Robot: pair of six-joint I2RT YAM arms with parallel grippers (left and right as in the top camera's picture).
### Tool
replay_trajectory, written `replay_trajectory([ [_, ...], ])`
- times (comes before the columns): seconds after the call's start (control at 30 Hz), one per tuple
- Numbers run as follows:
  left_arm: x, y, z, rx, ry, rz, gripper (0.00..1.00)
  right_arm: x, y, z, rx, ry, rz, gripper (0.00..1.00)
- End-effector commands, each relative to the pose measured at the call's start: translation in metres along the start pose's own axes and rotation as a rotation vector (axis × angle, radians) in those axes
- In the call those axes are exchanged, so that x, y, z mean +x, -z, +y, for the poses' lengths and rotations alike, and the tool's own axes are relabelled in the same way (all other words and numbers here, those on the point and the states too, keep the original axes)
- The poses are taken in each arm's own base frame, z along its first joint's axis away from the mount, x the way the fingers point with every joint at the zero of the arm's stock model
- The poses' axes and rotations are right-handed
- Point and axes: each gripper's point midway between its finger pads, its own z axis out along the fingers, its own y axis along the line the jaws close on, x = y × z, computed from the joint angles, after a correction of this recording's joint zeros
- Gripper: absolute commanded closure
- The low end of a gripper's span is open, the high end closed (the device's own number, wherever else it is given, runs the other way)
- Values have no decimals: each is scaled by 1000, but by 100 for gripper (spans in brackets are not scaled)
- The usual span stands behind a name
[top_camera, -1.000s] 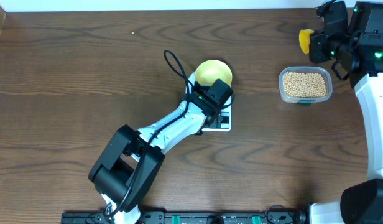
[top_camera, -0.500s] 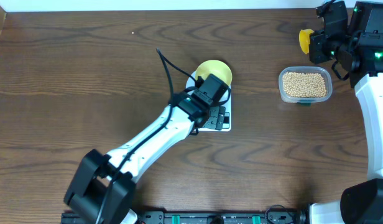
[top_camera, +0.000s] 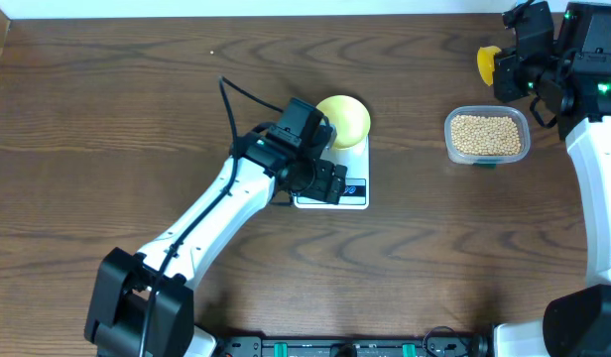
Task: Scoop item into bowl and weigh 50g on scale
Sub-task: 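Retract the left gripper left away from the scale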
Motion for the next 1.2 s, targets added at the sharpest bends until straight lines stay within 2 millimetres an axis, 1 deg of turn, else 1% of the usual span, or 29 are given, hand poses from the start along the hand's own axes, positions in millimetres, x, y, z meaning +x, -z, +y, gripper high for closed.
replay_trajectory([
  [0.0,-2,7,6,-15,-18,-23,8,-4,3,3,-7,25,-11,99],
  [0.2,-2,7,9,-36,-9,-24,8,-4,3,3,-7,25,-11,99],
  [0.3,-5,8,22,-107,-10,-39,8,-4,3,3,-6,25,-14,99],
  [0.37,-6,9,29,-153,-57,-44,8,-5,3,3,-5,26,-17,99],
  [0.43,-7,9,28,-154,-165,-39,8,-6,3,2,-4,27,-19,99],
  [0.57,-8,11,24,-152,-317,-40,8,-6,3,3,-5,26,-18,99],
  [0.77,-15,30,18,-151,-462,-93,8,-6,3,3,-5,26,-19,99],
  [0.87,-22,39,9,-119,-503,-146,8,-6,3,2,-4,27,-21,99],
  [0.93,-24,40,5,-89,-506,-188,8,-7,3,2,-4,27,-22,99],
  [1.1,-13,34,15,-75,-456,-242,8,-6,3,2,-4,27,-21,99],
  [1.17,-12,35,17,-69,-458,-283,8,-6,3,2,-4,27,-22,99],
])
